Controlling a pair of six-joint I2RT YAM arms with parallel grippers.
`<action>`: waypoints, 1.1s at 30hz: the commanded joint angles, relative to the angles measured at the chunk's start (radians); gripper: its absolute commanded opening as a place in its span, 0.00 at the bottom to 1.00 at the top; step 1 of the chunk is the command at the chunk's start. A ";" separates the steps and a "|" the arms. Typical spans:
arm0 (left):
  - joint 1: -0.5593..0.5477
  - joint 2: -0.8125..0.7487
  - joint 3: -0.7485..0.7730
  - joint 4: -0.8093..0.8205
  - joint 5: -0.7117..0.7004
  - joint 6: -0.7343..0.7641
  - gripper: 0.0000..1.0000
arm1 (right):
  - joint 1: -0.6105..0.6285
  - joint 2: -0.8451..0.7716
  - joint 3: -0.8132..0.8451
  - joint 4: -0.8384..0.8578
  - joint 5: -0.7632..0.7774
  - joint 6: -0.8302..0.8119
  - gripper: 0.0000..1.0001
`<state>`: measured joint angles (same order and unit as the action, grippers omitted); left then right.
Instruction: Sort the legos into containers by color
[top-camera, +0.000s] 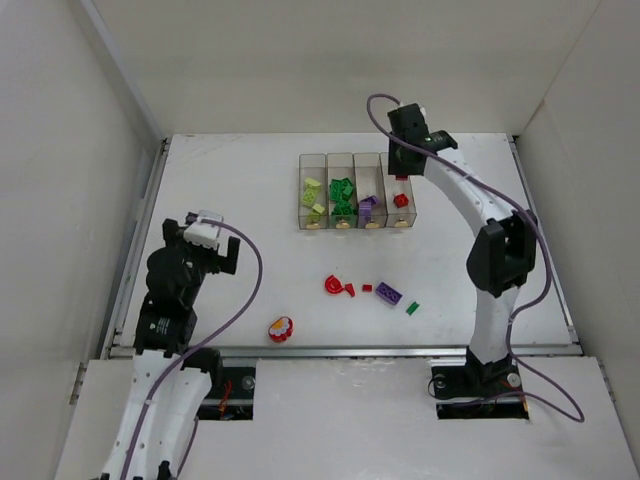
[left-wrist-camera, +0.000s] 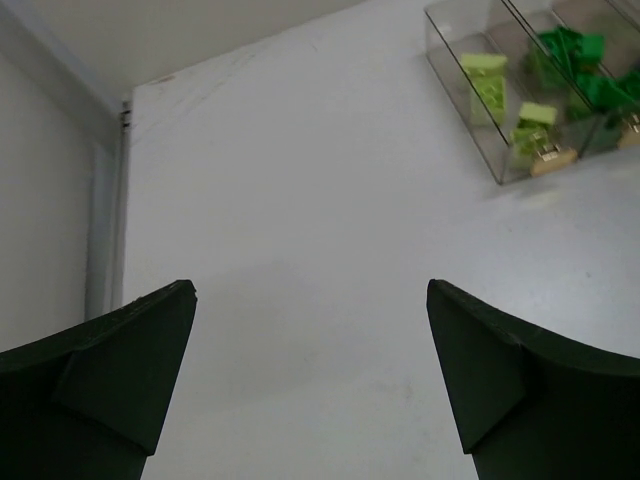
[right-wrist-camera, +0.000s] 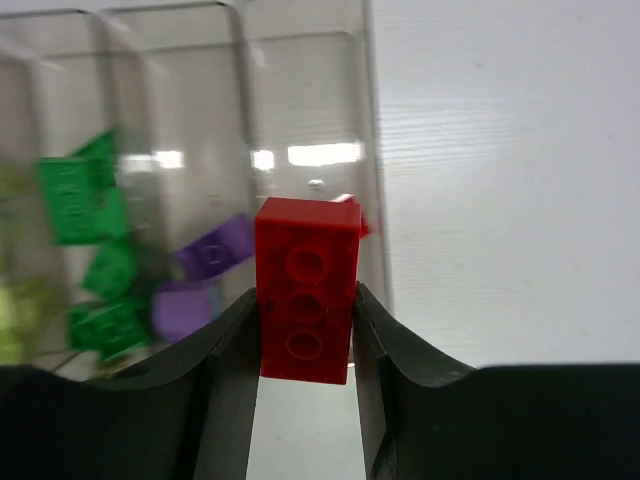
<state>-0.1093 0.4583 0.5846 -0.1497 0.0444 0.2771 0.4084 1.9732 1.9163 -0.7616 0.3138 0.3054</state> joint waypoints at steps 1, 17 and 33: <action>0.002 0.054 0.044 -0.040 0.253 0.152 1.00 | 0.009 0.090 0.041 -0.080 0.080 -0.113 0.06; -0.111 0.385 0.193 -0.729 0.551 1.147 0.99 | -0.039 0.165 0.060 -0.071 0.051 -0.173 0.85; -0.654 0.685 0.406 -0.939 0.499 1.223 0.99 | 0.191 -0.338 -0.390 -0.015 0.076 0.040 0.94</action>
<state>-0.6792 1.1919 0.9985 -1.0309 0.5854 1.4857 0.5457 1.6550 1.5986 -0.7998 0.3923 0.2623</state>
